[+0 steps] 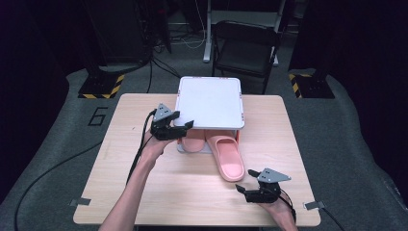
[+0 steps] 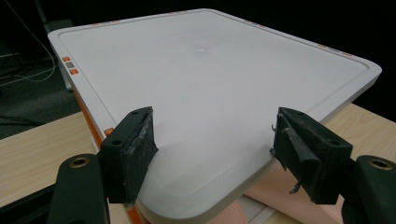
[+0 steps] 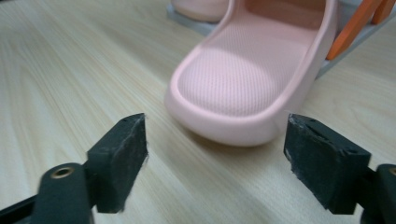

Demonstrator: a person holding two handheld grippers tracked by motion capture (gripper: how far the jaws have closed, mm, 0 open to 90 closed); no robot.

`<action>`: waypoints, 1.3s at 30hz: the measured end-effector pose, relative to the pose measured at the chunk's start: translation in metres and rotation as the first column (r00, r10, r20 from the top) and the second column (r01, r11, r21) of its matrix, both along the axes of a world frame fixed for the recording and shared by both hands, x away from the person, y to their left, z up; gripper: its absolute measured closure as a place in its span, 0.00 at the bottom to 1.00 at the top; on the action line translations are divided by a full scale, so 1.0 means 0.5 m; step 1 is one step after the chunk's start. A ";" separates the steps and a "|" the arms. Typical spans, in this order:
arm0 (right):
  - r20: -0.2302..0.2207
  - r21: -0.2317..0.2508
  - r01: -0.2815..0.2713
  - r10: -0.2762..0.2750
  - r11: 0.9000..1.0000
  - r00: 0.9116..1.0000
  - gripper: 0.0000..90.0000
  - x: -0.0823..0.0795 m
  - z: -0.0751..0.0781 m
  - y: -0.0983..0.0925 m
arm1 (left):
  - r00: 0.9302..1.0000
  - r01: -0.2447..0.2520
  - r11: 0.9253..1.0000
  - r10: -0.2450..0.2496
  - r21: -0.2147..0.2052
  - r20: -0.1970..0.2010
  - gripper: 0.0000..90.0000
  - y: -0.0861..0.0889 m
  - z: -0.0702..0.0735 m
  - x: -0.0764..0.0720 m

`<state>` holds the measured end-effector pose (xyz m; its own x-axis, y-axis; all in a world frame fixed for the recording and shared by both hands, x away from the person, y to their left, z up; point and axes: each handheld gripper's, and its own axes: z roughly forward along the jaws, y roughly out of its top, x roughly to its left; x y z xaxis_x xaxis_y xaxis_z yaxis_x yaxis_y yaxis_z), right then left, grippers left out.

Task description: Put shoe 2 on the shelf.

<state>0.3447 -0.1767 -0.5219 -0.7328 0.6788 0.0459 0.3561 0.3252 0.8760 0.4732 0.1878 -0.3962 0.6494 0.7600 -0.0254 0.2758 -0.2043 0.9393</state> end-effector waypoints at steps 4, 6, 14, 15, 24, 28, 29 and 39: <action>0.004 -0.024 0.018 -0.018 1.000 1.000 0.33 0.011 -0.004 0.006 | 1.000 0.002 1.000 -0.002 -0.001 -0.003 0.32 0.000 0.000 0.000; 0.009 -0.043 0.046 -0.045 0.998 0.999 0.37 0.028 -0.003 0.015 | 1.000 -0.001 1.000 0.001 -0.001 -0.001 0.32 0.000 0.000 0.000; 0.051 -0.076 0.068 -0.065 0.995 0.997 0.42 0.055 0.009 0.059 | 1.000 0.001 1.000 -0.001 -0.003 -0.007 0.32 0.000 0.001 0.000; 0.040 -0.069 0.081 -0.078 0.994 0.996 0.42 0.060 0.010 0.064 | 1.000 0.001 1.000 -0.001 -0.002 -0.007 0.32 0.000 0.001 0.000; 0.032 -0.049 0.141 -0.139 0.989 0.990 0.42 0.129 0.020 0.110 | 1.000 0.000 1.000 0.000 0.000 -0.004 0.33 0.000 0.001 0.001; 0.033 -0.054 0.158 -0.157 0.986 0.987 0.43 0.154 0.023 0.131 | 1.000 0.008 1.000 -0.008 -0.002 -0.014 0.33 0.001 0.001 0.001; 0.034 -0.050 0.168 -0.167 0.984 0.985 0.43 0.171 0.023 0.144 | 1.000 0.009 1.000 -0.009 -0.002 -0.014 0.33 0.001 0.001 0.001; 0.021 -0.061 0.207 -0.206 0.976 0.978 0.43 0.216 0.025 0.179 | 1.000 0.006 1.000 -0.006 -0.008 -0.010 0.33 0.001 0.000 0.002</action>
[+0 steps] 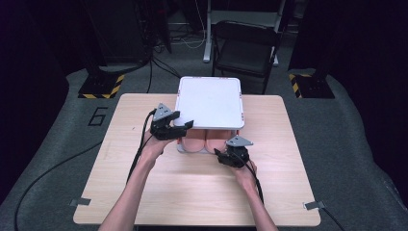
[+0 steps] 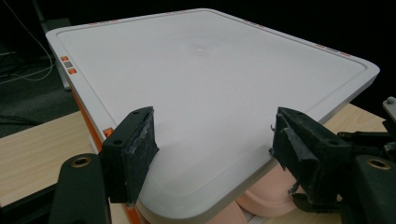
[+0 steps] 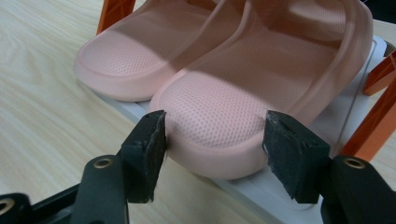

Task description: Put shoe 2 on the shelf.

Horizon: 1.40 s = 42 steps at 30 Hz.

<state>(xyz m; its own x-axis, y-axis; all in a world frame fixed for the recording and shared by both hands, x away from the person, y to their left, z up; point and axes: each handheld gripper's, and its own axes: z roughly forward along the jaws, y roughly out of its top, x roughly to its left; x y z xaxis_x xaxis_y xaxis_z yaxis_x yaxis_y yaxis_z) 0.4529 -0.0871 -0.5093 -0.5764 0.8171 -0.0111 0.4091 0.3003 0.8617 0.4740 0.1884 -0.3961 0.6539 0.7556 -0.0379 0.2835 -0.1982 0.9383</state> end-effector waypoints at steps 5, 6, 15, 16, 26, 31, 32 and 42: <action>-0.002 0.009 0.022 -0.022 1.000 1.000 0.43 0.005 -0.001 0.008 | 1.000 0.001 1.000 -0.001 -0.001 0.001 0.33 0.000 0.000 0.000; 0.005 -0.004 0.015 -0.015 1.000 1.000 0.43 0.007 -0.001 0.005 | 1.000 0.001 1.000 -0.001 0.000 0.001 0.33 0.000 0.000 0.000; 0.003 0.007 0.024 -0.024 1.000 1.000 0.37 0.005 -0.003 0.000 | 1.000 -0.002 1.000 0.002 -0.003 0.014 0.33 0.001 -0.003 0.000; 0.012 0.022 0.048 -0.048 0.999 0.999 0.31 -0.009 0.001 -0.004 | 1.000 0.000 1.000 0.000 -0.005 0.018 0.32 0.001 -0.003 -0.001; 0.139 0.052 0.046 -0.053 0.998 0.989 0.17 -0.122 0.036 -0.081 | 0.991 0.034 0.998 -0.027 -0.050 0.133 0.23 0.040 0.002 -0.092; 0.158 0.120 0.089 -0.107 0.989 0.982 0.17 -0.176 0.038 -0.135 | 0.993 0.007 0.999 -0.001 -0.052 0.120 0.22 0.090 -0.030 -0.129; 0.166 0.132 0.093 -0.115 0.987 0.979 0.17 -0.184 0.037 -0.143 | 0.993 -0.019 0.999 0.024 -0.049 0.113 0.22 0.118 -0.052 -0.145; 0.192 0.185 0.164 -0.200 0.969 0.961 0.17 -0.232 0.011 -0.213 | 0.984 -0.150 0.985 0.157 -0.089 0.078 0.21 0.239 -0.132 -0.212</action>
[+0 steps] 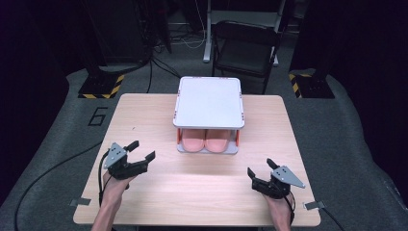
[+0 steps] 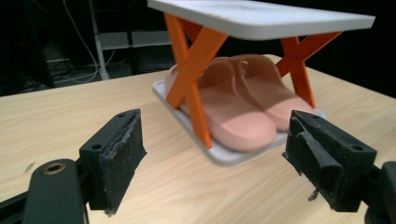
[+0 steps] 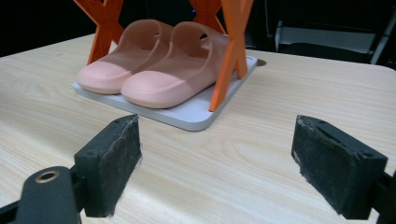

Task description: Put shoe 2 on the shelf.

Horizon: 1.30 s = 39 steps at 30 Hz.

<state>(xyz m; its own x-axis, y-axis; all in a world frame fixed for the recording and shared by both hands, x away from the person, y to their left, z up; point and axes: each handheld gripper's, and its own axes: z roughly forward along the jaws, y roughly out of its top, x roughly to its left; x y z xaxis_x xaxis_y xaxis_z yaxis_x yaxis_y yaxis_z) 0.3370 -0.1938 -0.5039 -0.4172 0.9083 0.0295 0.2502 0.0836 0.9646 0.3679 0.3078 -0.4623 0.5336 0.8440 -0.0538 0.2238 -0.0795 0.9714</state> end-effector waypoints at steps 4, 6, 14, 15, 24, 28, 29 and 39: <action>0.005 0.008 0.023 -0.023 1.000 1.000 0.17 -0.006 -0.007 -0.018 | 1.000 -0.018 0.999 0.018 -0.035 0.009 0.21 0.019 -0.020 -0.012; 0.008 0.008 0.026 -0.026 1.000 1.000 0.18 -0.006 -0.008 -0.023 | 1.000 -0.022 0.999 0.023 -0.045 0.012 0.21 0.019 -0.026 -0.013; 0.012 0.013 0.035 -0.035 0.999 0.999 0.18 -0.010 -0.010 -0.027 | 1.000 -0.014 1.000 0.013 -0.016 -0.023 0.21 0.028 -0.058 -0.023; 0.008 -0.009 0.026 -0.026 1.000 1.000 0.19 -0.011 -0.013 -0.028 | 0.999 -0.021 0.999 0.020 -0.028 -0.032 0.21 0.026 -0.061 -0.023; 0.005 -0.004 0.020 -0.020 1.000 1.000 0.19 -0.011 -0.017 -0.027 | 0.998 -0.051 0.997 0.049 -0.059 -0.035 0.21 0.037 -0.063 -0.022; -0.002 -0.003 0.014 -0.014 1.000 1.000 0.19 -0.010 -0.020 -0.025 | 0.997 -0.072 0.994 0.069 -0.084 -0.045 0.21 0.048 -0.066 -0.022; -0.006 -0.006 0.014 -0.014 1.000 1.000 0.19 -0.011 -0.021 -0.024 | 0.996 -0.076 0.994 0.072 -0.084 -0.048 0.22 0.050 -0.065 -0.022; -0.010 -0.016 0.018 -0.018 1.000 1.000 0.20 -0.011 -0.021 -0.023 | 0.996 -0.079 0.994 0.076 -0.069 -0.051 0.22 0.045 -0.065 -0.022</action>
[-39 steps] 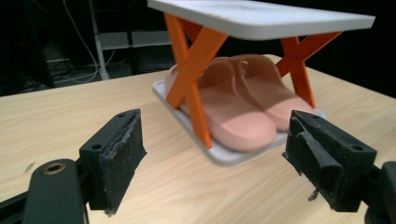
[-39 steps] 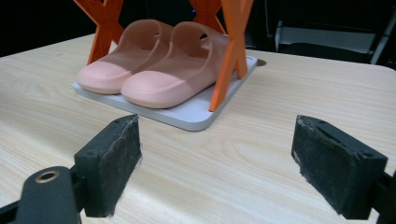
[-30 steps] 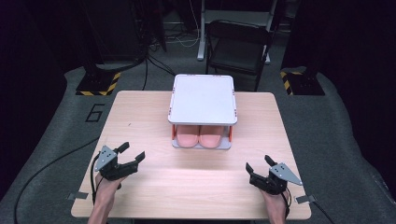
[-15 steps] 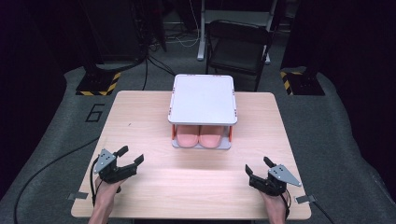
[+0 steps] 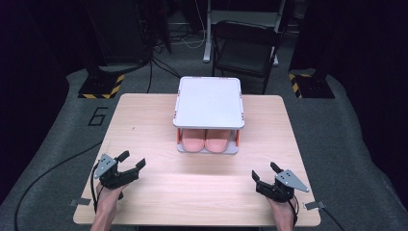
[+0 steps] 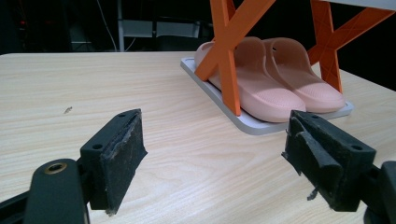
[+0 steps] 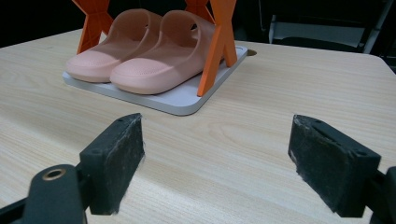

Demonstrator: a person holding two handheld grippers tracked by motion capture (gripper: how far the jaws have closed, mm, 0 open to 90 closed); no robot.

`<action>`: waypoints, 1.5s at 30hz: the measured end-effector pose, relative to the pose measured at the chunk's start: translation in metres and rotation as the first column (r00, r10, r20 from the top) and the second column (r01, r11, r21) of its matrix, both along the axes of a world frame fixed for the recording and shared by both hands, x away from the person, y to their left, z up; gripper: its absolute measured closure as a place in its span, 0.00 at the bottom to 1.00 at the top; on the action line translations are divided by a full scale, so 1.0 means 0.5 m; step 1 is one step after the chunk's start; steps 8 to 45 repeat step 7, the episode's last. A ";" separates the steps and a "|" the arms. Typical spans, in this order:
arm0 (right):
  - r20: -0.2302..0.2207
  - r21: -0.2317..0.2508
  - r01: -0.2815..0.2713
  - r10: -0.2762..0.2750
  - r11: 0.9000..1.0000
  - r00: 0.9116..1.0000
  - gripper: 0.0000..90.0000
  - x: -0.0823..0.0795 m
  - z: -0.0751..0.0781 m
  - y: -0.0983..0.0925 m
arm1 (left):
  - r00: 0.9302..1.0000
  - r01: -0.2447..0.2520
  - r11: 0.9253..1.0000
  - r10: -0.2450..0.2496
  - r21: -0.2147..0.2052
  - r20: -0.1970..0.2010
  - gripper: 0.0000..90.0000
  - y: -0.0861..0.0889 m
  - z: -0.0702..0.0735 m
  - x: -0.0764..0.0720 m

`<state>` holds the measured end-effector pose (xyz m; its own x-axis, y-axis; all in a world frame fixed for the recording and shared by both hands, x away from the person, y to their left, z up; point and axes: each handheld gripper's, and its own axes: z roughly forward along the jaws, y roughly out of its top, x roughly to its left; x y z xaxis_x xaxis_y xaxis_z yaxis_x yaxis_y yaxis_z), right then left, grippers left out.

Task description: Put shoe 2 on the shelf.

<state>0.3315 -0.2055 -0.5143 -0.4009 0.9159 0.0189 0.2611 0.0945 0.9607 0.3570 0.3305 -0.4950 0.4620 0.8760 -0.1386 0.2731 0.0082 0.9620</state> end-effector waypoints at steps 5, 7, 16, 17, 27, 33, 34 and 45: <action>-0.001 0.009 0.014 -0.014 1.000 1.000 0.18 0.000 0.000 -0.002 | 1.000 -0.007 1.000 0.007 0.000 0.003 0.22 -0.001 -0.001 0.001; 0.001 0.007 0.020 -0.020 1.000 1.000 0.18 0.001 0.000 -0.004 | 1.000 -0.004 1.000 0.004 0.002 0.001 0.22 0.000 0.000 0.001; 0.001 0.007 0.020 -0.020 1.000 1.000 0.18 0.001 0.000 -0.004 | 1.000 -0.004 1.000 0.004 0.002 0.001 0.22 0.000 0.000 0.001; 0.001 0.007 0.020 -0.020 1.000 1.000 0.18 0.001 0.000 -0.004 | 1.000 -0.004 1.000 0.004 0.002 0.001 0.22 0.000 0.000 0.001; 0.001 0.007 0.020 -0.020 1.000 1.000 0.18 0.001 0.000 -0.004 | 1.000 -0.004 1.000 0.004 0.002 0.001 0.22 0.000 0.000 0.001; 0.001 0.007 0.020 -0.020 1.000 1.000 0.18 0.001 0.000 -0.004 | 1.000 -0.004 1.000 0.004 0.002 0.001 0.22 0.000 0.000 0.001; 0.001 0.007 0.020 -0.020 1.000 1.000 0.18 0.001 0.000 -0.004 | 1.000 -0.004 1.000 0.004 0.002 0.001 0.22 0.000 0.000 0.001; 0.001 0.007 0.020 -0.020 1.000 1.000 0.18 0.001 0.000 -0.004 | 1.000 -0.004 1.000 0.004 0.002 0.001 0.22 0.000 0.000 0.001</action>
